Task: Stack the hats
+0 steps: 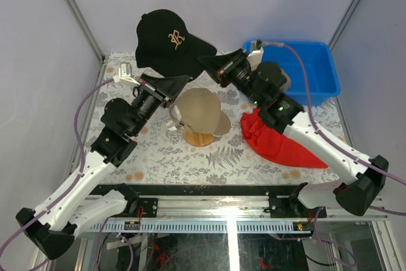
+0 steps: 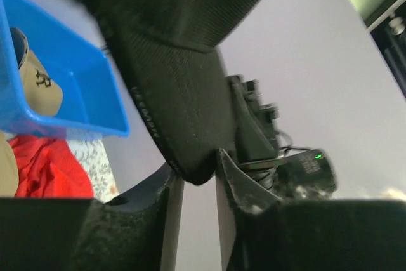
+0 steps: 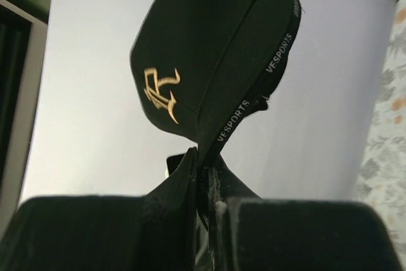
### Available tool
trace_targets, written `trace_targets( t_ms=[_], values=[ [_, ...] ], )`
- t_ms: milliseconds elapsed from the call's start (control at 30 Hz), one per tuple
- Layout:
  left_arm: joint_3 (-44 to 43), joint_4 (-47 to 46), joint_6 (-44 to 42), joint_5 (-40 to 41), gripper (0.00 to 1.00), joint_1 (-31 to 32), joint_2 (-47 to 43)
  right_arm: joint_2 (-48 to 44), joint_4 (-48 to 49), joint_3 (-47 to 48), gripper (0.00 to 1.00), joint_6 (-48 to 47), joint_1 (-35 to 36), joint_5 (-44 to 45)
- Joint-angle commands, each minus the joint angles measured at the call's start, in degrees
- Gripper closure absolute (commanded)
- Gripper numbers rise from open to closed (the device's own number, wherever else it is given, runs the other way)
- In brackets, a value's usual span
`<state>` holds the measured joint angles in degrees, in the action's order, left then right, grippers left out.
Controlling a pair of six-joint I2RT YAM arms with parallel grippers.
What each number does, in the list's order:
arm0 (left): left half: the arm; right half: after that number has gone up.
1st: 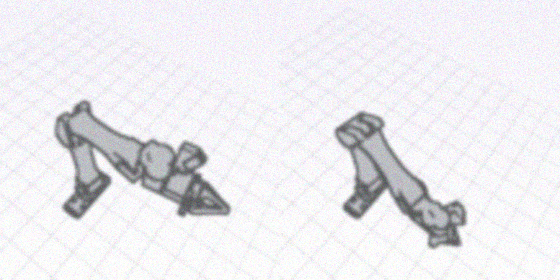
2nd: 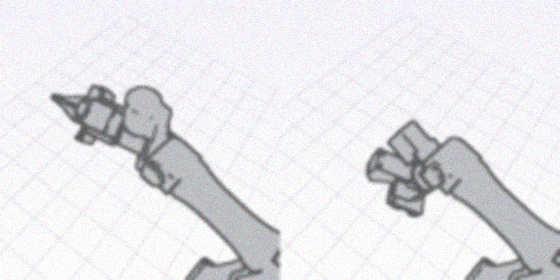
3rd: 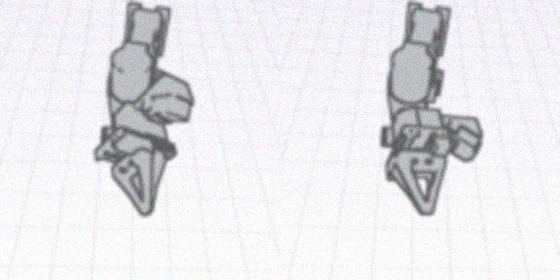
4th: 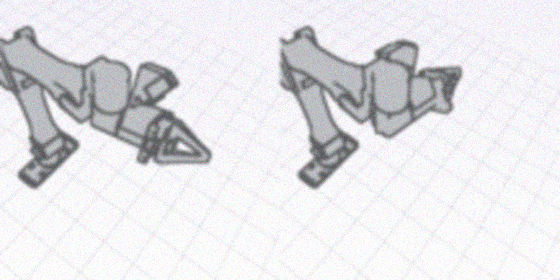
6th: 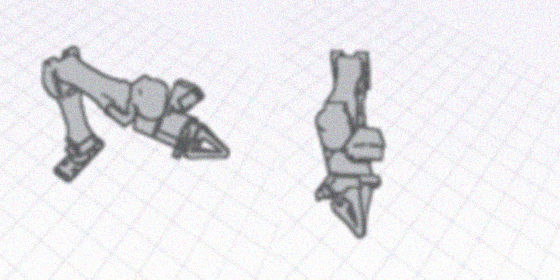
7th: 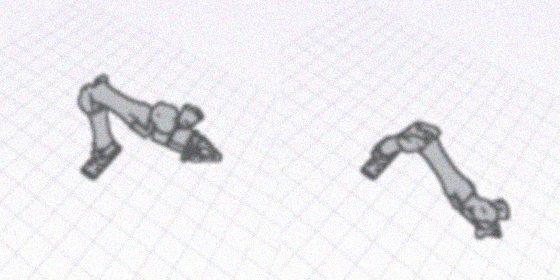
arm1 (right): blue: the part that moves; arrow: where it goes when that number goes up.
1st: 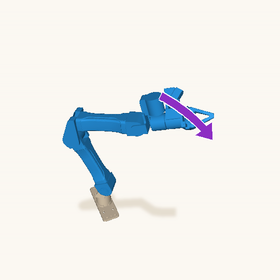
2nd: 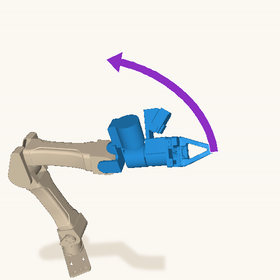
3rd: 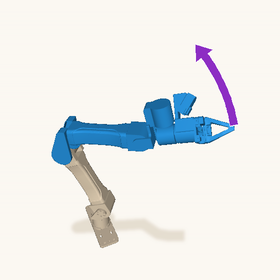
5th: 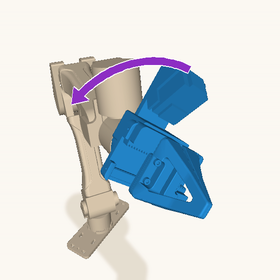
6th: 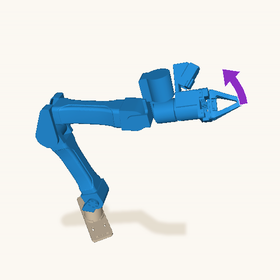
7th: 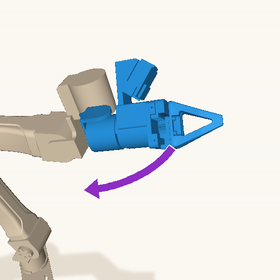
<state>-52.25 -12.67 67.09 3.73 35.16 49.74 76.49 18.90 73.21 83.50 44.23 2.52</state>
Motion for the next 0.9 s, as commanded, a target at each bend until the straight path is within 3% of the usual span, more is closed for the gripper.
trace_targets(
  t_ms=[0,100,200,433,533,633,700,833,867],
  values=[
    [-6.54,10.69,-2.68,-12.27,0.71,-6.36,3.27,-5.36,-18.04,15.51,1.0,-14.63,-6.52,-5.08],
    [-9.24,13.63,-1.73,-20.85,0.58,-10.58,7.53,-4.33,-33.27,26.7,1.0,-20.93,-8.86,-7.66],
    [-5.74,12.8,0.23,-21.79,0.53,-12.12,7.32,-4.51,-39.57,31.53,1.0,-23.08,-10.92,-10.37],
    [2.79,7.74,5.73,-29.3,0.45,-23.01,3.85,-7.06,-38.57,27.87,1.0,-18.38,-16.58,-25.86],
    [8.85,-4.64,14.09,-37.92,0.45,-25.8,7.18,-9.86,-30.18,19.98,1.0,-12.47,-18.31,-31.03],
    [12.83,-27.0,26.47,-42.93,0.58,-25.63,12.29,-12.05,-17.56,11.15,1.0,-4.9,-19.23,-34.61],
    [13.17,-36.07,33.6,-43.87,0.7,-25.16,15.13,-13.11,-6.67,4.25,1.0,1.61,-19.26,-35.63],
    [10.14,-43.95,39.27,-41.97,0.98,-22.16,18.05,-11.42,15.89,-3.64,1.0,14.41,-19.26,-34.9],
    [9.57,-46.39,40.57,-40.53,1.0,-20.94,18.57,-10.66,19.46,-4.2,1.0,16.8,-19.21,-34.54]
  ],
)
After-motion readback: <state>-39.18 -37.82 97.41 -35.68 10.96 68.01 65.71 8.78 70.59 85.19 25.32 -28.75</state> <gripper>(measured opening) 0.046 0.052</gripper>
